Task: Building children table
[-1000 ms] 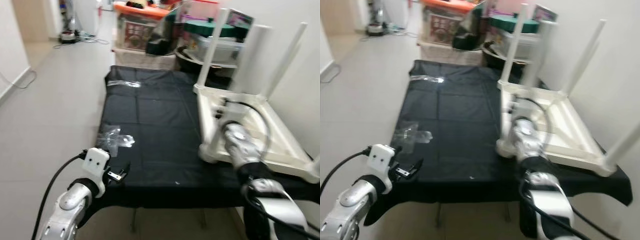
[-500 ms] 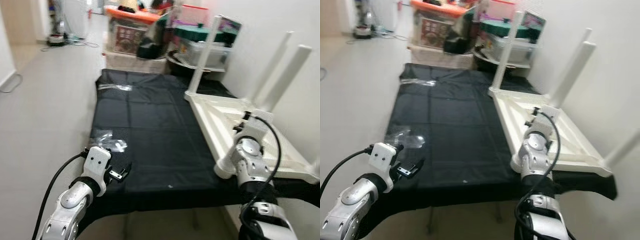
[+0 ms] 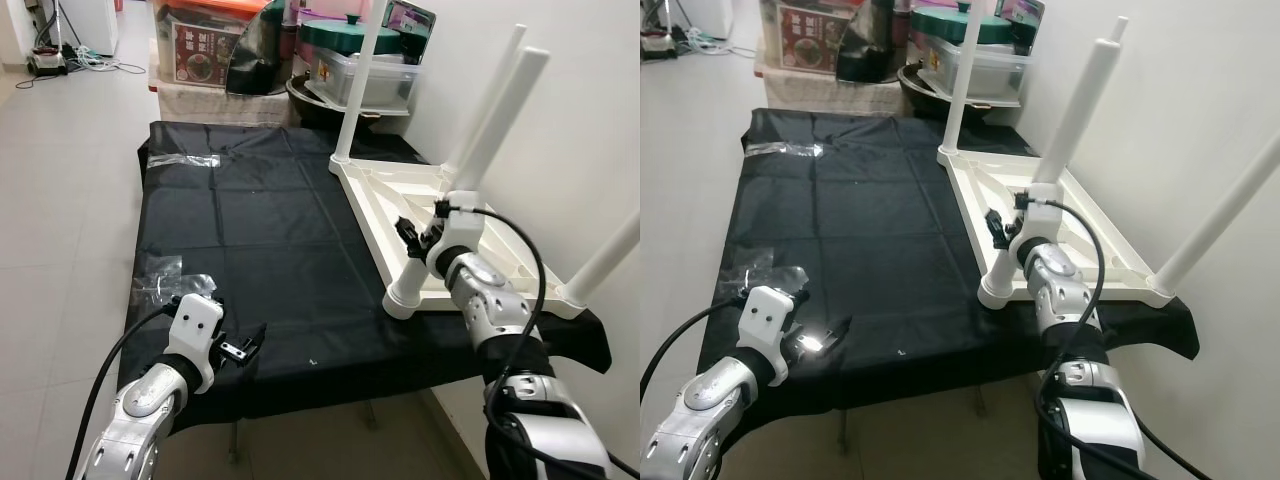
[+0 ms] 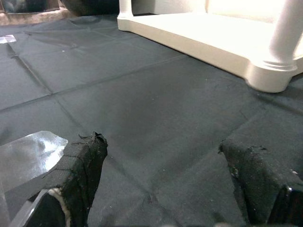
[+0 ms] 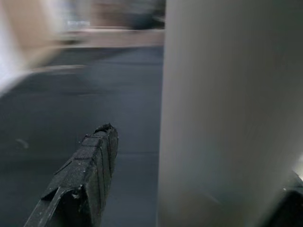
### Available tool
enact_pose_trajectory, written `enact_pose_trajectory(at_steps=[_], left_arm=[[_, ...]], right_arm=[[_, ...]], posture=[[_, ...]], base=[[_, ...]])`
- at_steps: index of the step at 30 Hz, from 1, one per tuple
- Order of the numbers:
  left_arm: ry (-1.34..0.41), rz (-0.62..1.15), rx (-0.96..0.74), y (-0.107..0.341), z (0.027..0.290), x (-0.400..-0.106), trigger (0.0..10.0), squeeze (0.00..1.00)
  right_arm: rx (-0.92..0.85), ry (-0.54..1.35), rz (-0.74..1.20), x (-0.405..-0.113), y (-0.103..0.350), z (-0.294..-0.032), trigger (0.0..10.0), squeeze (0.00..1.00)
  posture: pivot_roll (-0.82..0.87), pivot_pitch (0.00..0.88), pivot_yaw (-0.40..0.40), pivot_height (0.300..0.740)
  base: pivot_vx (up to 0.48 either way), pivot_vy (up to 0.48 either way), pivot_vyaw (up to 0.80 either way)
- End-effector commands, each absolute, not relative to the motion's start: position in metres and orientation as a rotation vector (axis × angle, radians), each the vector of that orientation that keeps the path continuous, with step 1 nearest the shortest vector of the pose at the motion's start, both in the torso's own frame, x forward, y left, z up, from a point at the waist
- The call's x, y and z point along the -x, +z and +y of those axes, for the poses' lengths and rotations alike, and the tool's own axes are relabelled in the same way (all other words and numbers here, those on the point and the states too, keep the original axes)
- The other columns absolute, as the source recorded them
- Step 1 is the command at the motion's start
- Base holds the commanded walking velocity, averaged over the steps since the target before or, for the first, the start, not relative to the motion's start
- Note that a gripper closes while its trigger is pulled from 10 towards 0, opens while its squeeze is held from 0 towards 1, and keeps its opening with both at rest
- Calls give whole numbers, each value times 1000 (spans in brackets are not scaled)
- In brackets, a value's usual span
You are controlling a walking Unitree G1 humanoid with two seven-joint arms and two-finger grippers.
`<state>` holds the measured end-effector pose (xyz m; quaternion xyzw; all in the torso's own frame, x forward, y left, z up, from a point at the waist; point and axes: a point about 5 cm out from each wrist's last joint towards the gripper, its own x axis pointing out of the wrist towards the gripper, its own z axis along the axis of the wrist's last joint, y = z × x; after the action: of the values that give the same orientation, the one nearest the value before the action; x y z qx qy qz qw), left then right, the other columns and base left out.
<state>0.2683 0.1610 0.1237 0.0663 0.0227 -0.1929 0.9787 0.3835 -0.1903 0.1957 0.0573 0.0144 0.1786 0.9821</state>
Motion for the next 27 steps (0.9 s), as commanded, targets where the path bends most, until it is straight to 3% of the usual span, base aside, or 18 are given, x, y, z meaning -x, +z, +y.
enact_pose_trajectory(at_steps=[1,9,11,17,18,19,20,21,22,23,24,26,27], left_arm=[[-396,58,-134,120,157,-269,10000,0],[-392,48,-142,124,159,-270,10000,0],[-387,48,-142,124,160,-268,10000,0],[-382,51,-141,123,161,-266,10000,0],[-381,52,-142,123,161,-266,10000,0],[-380,53,-142,123,161,-266,10000,0],[-380,54,-142,123,161,-267,10000,0],[-380,54,-142,122,160,-267,10000,0],[-380,54,-142,122,160,-267,10000,0],[-381,56,-142,122,160,-267,10000,0],[-381,56,-142,122,160,-267,10000,0],[-383,59,-140,121,160,-266,10000,0],[-383,59,-140,121,160,-266,10000,0]], right_arm=[[-85,584,-58,-382,212,-172,10000,0],[36,956,19,-377,190,-127,10000,0],[15,984,27,-379,188,-113,10000,0],[-20,933,35,-384,187,-104,10000,0],[-35,865,41,-388,187,-102,6431,0],[-7,756,71,-392,182,-104,667,0],[18,689,88,-394,178,-107,667,0],[9,516,109,-399,173,-120,0,0],[9,516,109,-399,173,-120,0,0],[-15,279,177,-402,163,-142,0,0],[-15,279,177,-402,163,-142,0,0],[-34,-91,278,-397,146,-181,0,0],[-34,-91,278,-397,146,-181,0,0]], posture=[[143,0,-193,740],[182,0,-212,740],[188,0,-215,740],[189,0,-215,740],[187,0,-215,740],[181,0,-212,740],[181,0,-212,740],[173,0,-209,740],[173,0,-209,740],[168,0,-206,740],[168,0,-206,740],[157,0,-202,740],[157,0,-202,740]], base=[[0,0,0],[0,0,0],[0,0,0],[0,0,0],[0,0,0],[0,0,0],[0,0,0],[0,0,0],[0,0,0],[0,0,0],[0,0,0],[0,0,0],[0,0,0]])
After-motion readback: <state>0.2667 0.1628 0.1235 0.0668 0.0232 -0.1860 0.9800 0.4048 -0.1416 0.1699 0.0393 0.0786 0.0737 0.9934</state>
